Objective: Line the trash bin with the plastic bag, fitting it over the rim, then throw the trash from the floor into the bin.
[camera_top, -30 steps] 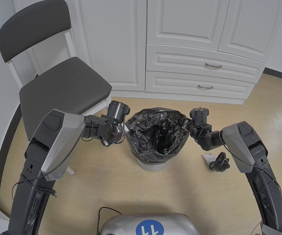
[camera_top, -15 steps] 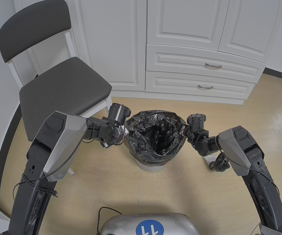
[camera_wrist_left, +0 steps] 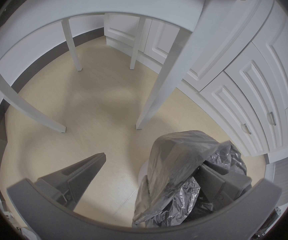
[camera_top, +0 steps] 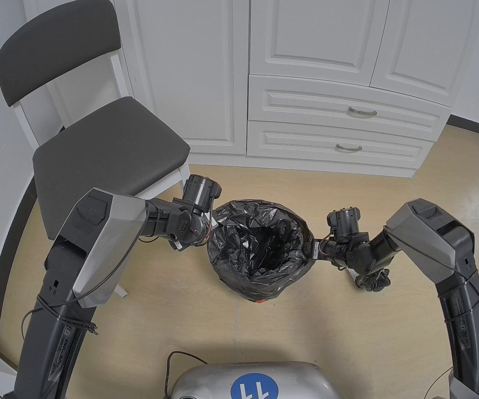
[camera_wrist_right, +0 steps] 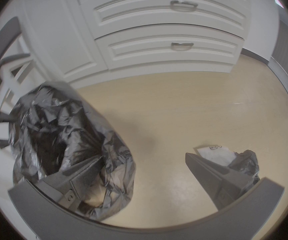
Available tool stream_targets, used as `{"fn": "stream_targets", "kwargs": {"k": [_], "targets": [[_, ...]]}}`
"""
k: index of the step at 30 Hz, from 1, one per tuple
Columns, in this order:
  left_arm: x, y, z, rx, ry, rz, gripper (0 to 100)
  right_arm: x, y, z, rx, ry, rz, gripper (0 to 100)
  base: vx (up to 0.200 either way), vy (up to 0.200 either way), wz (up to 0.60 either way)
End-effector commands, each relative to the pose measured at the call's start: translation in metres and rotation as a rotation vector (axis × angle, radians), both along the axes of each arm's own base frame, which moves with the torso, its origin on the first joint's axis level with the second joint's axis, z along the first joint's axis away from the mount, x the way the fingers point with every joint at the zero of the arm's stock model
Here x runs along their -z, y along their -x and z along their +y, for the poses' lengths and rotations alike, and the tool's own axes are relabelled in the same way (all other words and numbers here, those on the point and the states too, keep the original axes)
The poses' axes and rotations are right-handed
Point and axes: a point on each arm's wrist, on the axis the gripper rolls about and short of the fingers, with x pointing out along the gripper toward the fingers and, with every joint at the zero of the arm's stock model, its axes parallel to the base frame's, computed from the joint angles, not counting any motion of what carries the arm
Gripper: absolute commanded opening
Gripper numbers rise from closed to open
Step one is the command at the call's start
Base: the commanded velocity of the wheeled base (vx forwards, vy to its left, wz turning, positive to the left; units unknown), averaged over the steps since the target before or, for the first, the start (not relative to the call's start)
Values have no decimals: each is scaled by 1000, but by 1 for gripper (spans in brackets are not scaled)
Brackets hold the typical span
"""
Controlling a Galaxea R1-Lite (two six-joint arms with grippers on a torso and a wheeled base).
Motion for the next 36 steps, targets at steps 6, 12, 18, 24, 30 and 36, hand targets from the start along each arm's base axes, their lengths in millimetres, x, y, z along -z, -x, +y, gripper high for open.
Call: {"fn": "stream_targets", "kwargs": {"k": [6, 12, 18, 24, 30, 36], "targets": [[1, -1, 1, -2, 0, 1, 100, -47, 10, -7, -53, -2, -53, 100, 0, 0, 0], [8, -2, 1, -2, -1, 2, 100, -39, -9, -2, 29, -58, -94, 100, 0, 0, 0], [6, -3, 0, -1, 9, -16, 100, -24, -21, 5, 57, -90, -106, 100, 0, 0, 0], [10, -4, 0, 3, 7, -9, 100, -22, -28, 7, 84, -115, -131, 100, 0, 0, 0], [29, -5, -2, 13, -11, 3, 100, -24, -34, 12, 102, -159, -172, 100, 0, 0, 0], [42, -7, -2, 36, -42, 5, 100, 0, -39, 14, 108, -148, -191, 100, 0, 0, 0]]}}
